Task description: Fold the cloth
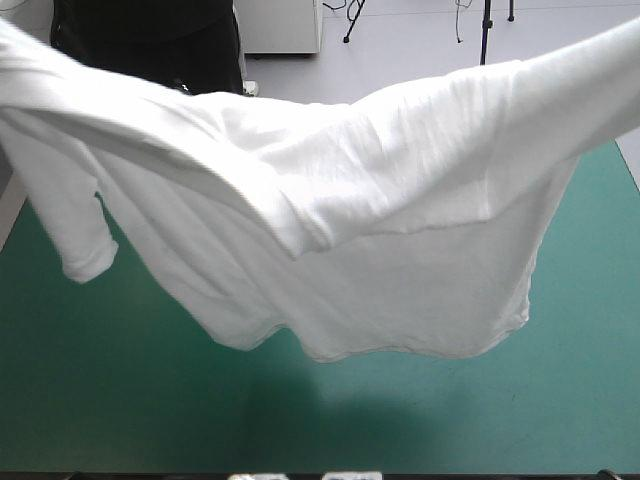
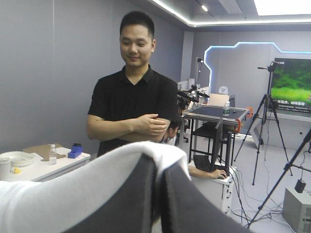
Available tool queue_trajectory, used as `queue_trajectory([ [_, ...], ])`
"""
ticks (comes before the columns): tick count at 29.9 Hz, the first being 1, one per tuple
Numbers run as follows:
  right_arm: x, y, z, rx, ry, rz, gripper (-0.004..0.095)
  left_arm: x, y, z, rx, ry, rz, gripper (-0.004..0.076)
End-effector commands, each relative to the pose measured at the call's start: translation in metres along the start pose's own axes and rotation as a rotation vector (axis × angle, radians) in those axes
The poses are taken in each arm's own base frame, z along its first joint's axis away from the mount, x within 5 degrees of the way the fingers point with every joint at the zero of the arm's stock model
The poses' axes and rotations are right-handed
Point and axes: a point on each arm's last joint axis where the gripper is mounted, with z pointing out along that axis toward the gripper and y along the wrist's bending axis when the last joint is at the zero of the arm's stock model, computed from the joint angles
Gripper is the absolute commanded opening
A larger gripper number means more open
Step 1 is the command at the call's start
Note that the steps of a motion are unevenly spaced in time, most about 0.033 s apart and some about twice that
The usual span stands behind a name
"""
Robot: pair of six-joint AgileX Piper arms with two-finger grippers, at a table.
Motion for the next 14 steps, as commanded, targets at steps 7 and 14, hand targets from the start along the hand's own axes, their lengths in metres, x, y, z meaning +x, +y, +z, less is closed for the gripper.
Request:
queue_trajectory([
  [7,0.001,0.005,-0.025,-0.025,0.006,0.034,-0.0013,-0.015,-0.014,-0.022,0.082,-0.125,-0.017,-0.0009],
  [14,0.057,0.001,0.019,-0.019,0.26,0.076,-0.0013,0.018,0.003,0.021,0.045,0.042,-0.063,-0.0009],
])
